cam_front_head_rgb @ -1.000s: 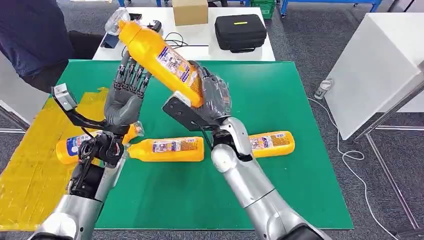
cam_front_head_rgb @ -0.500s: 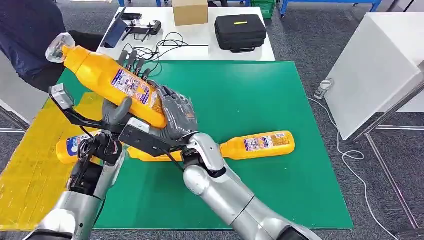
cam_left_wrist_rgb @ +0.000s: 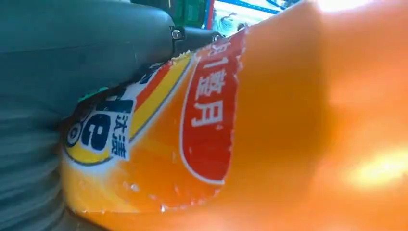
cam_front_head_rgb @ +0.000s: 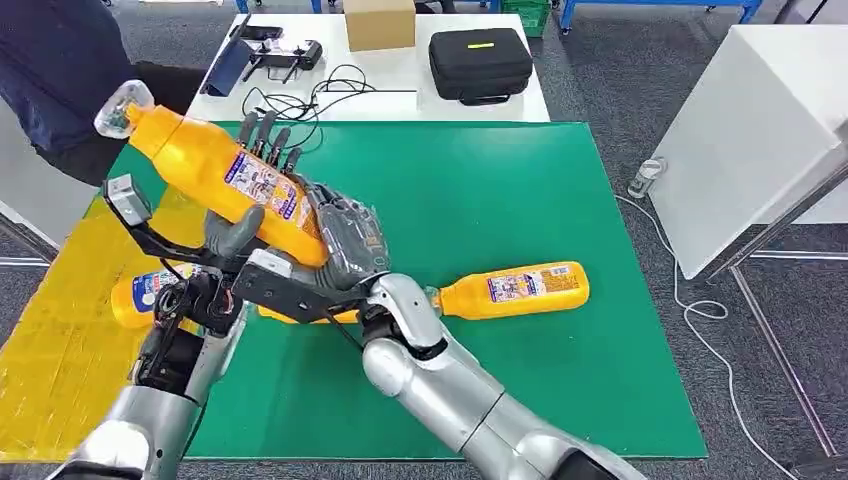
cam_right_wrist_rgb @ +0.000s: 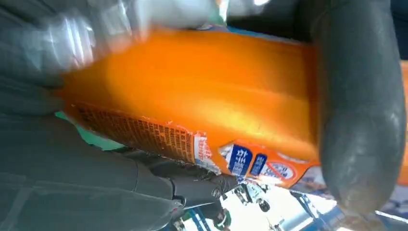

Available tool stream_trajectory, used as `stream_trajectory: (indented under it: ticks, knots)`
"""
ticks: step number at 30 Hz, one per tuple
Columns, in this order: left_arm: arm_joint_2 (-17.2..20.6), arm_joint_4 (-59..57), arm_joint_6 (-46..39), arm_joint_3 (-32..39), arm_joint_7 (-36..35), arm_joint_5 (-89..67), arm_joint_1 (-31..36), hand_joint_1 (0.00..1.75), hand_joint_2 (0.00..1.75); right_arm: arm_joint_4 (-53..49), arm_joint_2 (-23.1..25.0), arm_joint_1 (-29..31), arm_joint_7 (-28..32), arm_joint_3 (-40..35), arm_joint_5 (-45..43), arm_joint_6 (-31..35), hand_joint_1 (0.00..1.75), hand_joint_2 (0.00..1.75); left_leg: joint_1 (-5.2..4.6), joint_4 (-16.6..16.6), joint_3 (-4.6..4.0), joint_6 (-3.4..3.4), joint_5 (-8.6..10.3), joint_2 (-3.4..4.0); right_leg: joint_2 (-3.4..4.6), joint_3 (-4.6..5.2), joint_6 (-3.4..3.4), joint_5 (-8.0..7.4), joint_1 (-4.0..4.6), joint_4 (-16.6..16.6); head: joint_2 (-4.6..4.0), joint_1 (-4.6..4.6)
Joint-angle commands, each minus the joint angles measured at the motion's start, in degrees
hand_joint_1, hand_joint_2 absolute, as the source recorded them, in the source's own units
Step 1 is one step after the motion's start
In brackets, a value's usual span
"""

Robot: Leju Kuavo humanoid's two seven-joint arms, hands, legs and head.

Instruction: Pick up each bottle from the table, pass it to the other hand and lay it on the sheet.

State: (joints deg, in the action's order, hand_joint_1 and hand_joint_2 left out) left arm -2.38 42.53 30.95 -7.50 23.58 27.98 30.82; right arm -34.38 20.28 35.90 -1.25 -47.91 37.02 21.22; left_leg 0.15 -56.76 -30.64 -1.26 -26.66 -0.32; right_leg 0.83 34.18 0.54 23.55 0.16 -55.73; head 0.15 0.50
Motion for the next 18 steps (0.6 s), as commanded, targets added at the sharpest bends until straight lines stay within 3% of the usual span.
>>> stream_trajectory:
  ticks: [1,18]
  knots:
    - [0.6,-4.5,-3.6,-2.1,0.7,-1.4,6.0,1.75,1.75,7.4,-0.3,0.9,1.1,-12.8,-5.1,-2.3,1.75,1.75,0.08,0.0,0.1,0.06,-0.02,-0.17,-0.23,-0.18,0.02,0.07,0.08,0.0,0.0,0.0]
    - [1.0,-2.3,-6.9,-1.2,1.2,-2.6,5.6,1.75,1.75,10.5,-0.3,2.8,2.6,-10.5,-8.6,-1.6,1.75,1.75,0.1,0.0,0.08,0.07,-0.03,-0.2,-0.28,-0.19,0.03,0.08,0.11,0.0,0.02,0.02]
